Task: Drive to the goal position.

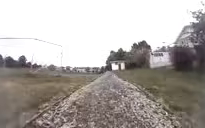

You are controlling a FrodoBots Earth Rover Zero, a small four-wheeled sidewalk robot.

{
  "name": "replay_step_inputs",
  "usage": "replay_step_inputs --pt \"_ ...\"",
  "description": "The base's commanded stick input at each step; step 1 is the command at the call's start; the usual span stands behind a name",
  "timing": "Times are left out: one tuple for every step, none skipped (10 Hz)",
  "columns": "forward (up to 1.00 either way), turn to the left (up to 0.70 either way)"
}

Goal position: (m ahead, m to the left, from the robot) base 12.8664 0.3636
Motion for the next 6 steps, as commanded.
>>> replay_step_inputs --pt "1.00 0.00" --pt "1.00 0.00" --pt "1.00 0.00" --pt "1.00 0.00" --pt "1.00 0.00" --pt "1.00 0.00"
